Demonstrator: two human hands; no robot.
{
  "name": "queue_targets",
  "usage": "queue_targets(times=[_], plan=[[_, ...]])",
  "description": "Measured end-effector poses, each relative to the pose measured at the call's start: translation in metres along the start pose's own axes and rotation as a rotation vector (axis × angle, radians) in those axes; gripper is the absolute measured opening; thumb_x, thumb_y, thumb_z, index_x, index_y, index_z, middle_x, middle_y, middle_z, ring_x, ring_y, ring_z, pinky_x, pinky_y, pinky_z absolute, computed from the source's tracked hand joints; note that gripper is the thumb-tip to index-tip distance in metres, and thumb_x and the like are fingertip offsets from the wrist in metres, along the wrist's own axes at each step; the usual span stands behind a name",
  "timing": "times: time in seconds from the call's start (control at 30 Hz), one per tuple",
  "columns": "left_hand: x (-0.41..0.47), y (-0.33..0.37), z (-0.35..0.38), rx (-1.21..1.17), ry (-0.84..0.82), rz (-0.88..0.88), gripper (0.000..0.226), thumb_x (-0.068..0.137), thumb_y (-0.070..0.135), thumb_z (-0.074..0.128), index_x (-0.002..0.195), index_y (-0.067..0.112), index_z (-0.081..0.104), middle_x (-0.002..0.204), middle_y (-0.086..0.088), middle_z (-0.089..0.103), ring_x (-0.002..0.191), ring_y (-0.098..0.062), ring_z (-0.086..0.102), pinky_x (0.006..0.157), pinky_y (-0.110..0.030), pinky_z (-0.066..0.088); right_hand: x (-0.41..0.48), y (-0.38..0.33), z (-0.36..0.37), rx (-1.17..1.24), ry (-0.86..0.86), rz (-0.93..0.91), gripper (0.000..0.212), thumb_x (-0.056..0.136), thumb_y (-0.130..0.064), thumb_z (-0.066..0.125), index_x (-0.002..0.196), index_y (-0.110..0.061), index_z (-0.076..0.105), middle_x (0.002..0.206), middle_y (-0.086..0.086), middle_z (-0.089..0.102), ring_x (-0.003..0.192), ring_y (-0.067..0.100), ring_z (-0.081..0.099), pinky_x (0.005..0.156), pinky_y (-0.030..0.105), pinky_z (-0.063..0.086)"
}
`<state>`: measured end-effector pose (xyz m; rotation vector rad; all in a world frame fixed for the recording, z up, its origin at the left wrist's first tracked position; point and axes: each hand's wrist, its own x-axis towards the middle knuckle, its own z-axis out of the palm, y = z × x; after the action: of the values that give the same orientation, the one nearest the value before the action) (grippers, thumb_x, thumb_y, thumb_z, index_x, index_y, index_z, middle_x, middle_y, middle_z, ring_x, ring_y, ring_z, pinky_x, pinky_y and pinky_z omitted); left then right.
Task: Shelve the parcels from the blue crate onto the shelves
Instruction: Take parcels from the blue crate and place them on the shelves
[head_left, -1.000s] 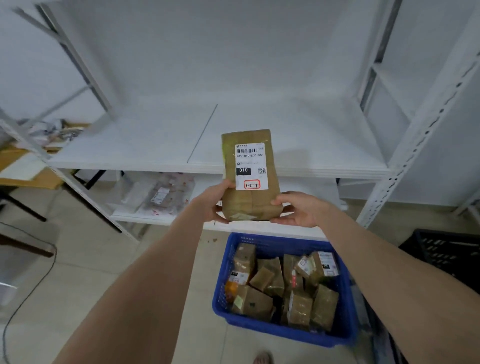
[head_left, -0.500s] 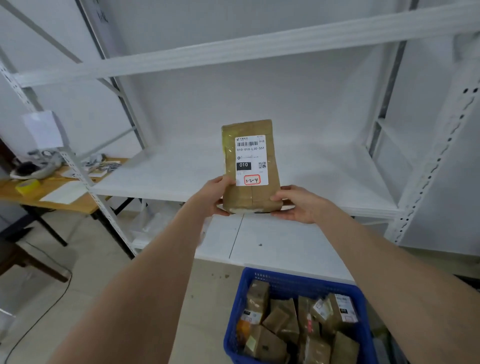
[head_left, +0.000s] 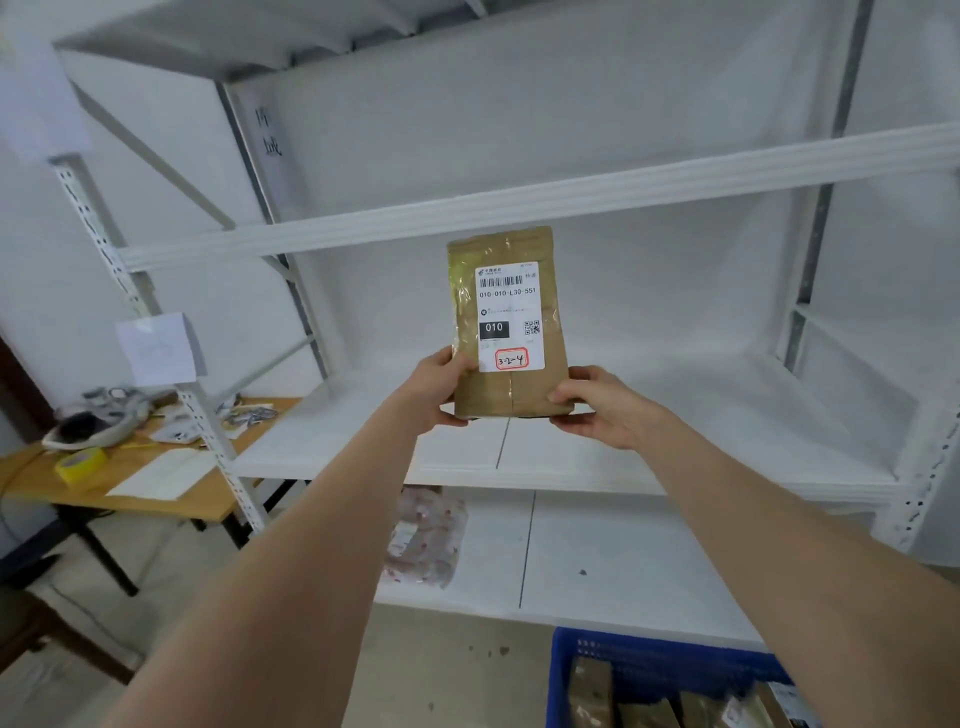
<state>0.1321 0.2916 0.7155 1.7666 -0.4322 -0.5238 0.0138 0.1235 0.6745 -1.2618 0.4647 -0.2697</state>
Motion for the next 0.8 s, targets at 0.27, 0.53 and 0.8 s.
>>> queue_targets(times=[0.27,0.53,0.8], plan=[[0.019,0.051,-0.087,-0.012,0.071,0.182,0.021,0.090,0.023,0.050,0.110,0.025,0.056,0.107,-0.002,0.058,0.103,-0.028,0.057,0.085,-0.051,0.054,0.024,-0.053,0.091,0.018,0.009,-0.180,0.054,0.080,0.006,0.063,0.128,-0.012,0.045,0.099,0.007,0.058,0.083,0.020,0.055,0.091,0.038,0.053],[0.068,0.100,-0.141,-0.038,0.157,0.310,0.030,0.085,0.026,0.052,0.116,0.025,0.054,0.110,-0.005,0.055,0.099,-0.027,0.056,0.083,-0.048,0.054,0.077,-0.108,0.150,-0.014,0.024,-0.344,0.052,0.080,0.003,0.063,0.126,-0.015,0.045,0.094,0.005,0.060,0.081,0.016,0.056,0.093,0.037,0.053],[0.125,0.144,-0.191,-0.084,0.211,0.416,0.014,0.088,0.025,0.051,0.102,0.027,0.054,0.108,-0.003,0.056,0.095,-0.024,0.055,0.087,-0.046,0.053,0.146,-0.162,0.196,-0.099,0.010,-0.496,0.051,0.078,-0.001,0.065,0.122,-0.020,0.045,0.095,0.002,0.062,0.081,0.013,0.058,0.082,0.029,0.053]])
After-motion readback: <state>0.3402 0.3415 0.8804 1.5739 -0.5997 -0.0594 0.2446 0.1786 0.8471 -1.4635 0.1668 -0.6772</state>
